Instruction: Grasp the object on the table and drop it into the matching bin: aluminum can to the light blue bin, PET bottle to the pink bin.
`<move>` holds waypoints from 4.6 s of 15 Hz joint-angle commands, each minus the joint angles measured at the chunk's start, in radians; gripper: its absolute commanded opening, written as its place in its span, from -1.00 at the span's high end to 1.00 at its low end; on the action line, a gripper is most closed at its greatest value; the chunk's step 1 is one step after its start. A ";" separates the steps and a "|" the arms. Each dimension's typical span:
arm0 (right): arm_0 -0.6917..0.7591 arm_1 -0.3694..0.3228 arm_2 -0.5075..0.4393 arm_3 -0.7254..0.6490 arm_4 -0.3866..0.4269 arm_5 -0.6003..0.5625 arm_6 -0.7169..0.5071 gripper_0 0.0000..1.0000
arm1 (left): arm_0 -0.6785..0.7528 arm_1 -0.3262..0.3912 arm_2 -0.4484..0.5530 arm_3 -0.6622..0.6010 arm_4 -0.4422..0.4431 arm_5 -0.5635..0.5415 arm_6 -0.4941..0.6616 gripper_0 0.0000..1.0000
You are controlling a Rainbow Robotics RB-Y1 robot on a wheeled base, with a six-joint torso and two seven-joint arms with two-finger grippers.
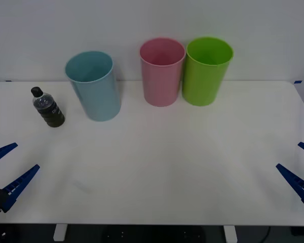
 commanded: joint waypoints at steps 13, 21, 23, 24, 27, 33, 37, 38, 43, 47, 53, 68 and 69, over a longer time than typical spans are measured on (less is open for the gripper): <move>0.000 0.000 0.000 0.000 0.000 0.000 0.000 -1.00 | -0.045 -0.012 -0.037 0.000 -0.086 0.186 -0.003 -1.00; 0.000 0.000 0.000 0.000 0.000 0.000 0.000 -1.00 | -0.062 -0.012 -0.122 0.012 -0.175 0.436 0.005 -1.00; 0.000 0.000 0.000 0.000 0.000 0.000 0.000 -1.00 | -0.067 -0.012 -0.149 0.021 -0.175 0.512 0.005 -1.00; 0.000 0.000 0.000 0.000 0.000 0.000 0.000 -1.00 | -0.073 -0.012 -0.162 0.031 -0.175 0.536 0.006 -1.00; 0.000 0.000 0.000 0.000 0.000 0.000 0.000 -1.00 | -0.116 -0.012 -0.182 0.101 -0.175 0.588 0.000 -1.00; 0.000 0.000 0.000 0.000 0.000 0.000 0.000 -1.00 | -0.217 -0.015 -0.185 0.224 -0.175 0.643 -0.018 -1.00; 0.000 0.000 0.000 0.000 0.000 0.000 0.000 -1.00 | -0.291 -0.018 -0.195 0.304 -0.192 0.686 -0.037 -1.00; 0.000 0.000 0.000 0.000 0.000 0.000 0.000 -1.00 | -0.302 -0.019 -0.197 0.308 -0.203 0.711 -0.037 -1.00; 0.000 0.000 0.000 0.000 0.000 0.000 0.000 -1.00 | -0.348 -0.053 -0.234 0.316 -0.227 0.823 -0.046 -1.00; 0.000 0.000 0.000 0.000 0.000 0.000 0.000 -1.00 | -0.446 -0.061 -0.231 0.422 -0.258 0.828 -0.058 -1.00; 0.000 0.000 0.000 0.000 0.000 0.000 0.000 -1.00 | -0.576 -0.059 -0.220 0.555 -0.321 0.854 -0.066 -1.00; 0.000 0.000 0.000 0.000 0.000 0.000 0.000 -1.00 | -0.797 -0.061 -0.192 0.793 -0.445 0.924 -0.075 -1.00; 0.000 0.000 0.000 0.000 0.000 0.000 0.000 -1.00 | -0.797 -0.061 -0.192 0.793 -0.447 0.926 -0.077 -1.00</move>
